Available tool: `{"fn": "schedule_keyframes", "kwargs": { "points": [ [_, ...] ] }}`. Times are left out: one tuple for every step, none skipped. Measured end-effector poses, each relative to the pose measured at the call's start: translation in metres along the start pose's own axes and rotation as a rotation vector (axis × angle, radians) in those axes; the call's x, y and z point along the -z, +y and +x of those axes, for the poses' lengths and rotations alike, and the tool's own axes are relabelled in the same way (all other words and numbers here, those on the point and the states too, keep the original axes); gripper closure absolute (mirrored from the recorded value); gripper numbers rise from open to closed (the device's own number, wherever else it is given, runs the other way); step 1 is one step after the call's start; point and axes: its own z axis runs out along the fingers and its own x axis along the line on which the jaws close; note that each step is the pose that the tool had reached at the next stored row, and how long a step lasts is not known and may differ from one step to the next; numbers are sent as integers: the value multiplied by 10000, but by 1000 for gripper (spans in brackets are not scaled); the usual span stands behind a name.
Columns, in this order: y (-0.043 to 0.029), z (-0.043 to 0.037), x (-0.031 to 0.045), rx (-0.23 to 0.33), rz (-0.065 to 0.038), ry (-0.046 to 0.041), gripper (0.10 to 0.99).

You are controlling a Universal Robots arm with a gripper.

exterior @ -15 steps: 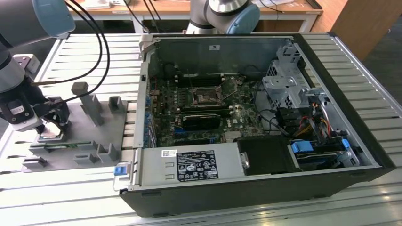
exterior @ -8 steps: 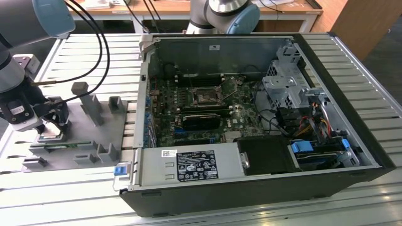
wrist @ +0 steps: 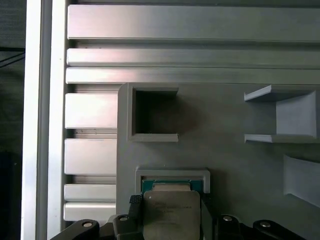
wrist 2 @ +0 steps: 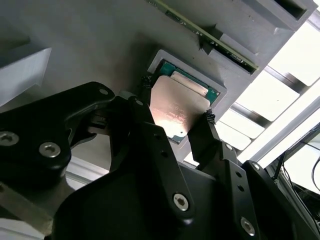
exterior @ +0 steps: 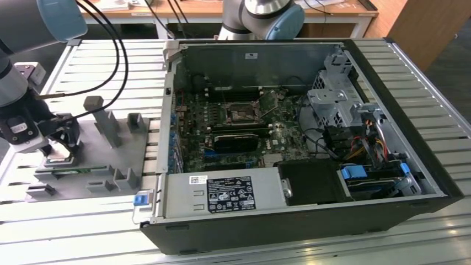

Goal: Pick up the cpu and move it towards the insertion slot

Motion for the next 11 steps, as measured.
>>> {"fn": "schedule_keyframes", "kwargs": {
  "points": [
    [1, 0, 11, 0, 0, -1, 545],
    [1, 0, 23, 0, -1, -1, 545],
    [1, 0, 34, 0, 0, 0, 545],
    [2, -1, 45, 0, -1, -1, 545],
    [2, -1, 54, 0, -1, -2, 545],
    [2, -1, 64, -1, -1, -1, 545],
    [3, -1, 73, 0, 0, 0, 545],
    [3, -1, 85, 0, -1, -1, 545],
    [3, -1, 92, 0, -1, -1, 545],
    [3, -1, 99, 0, -1, -1, 545],
    [3, -1, 106, 0, -1, -1, 545]
  ]
}}
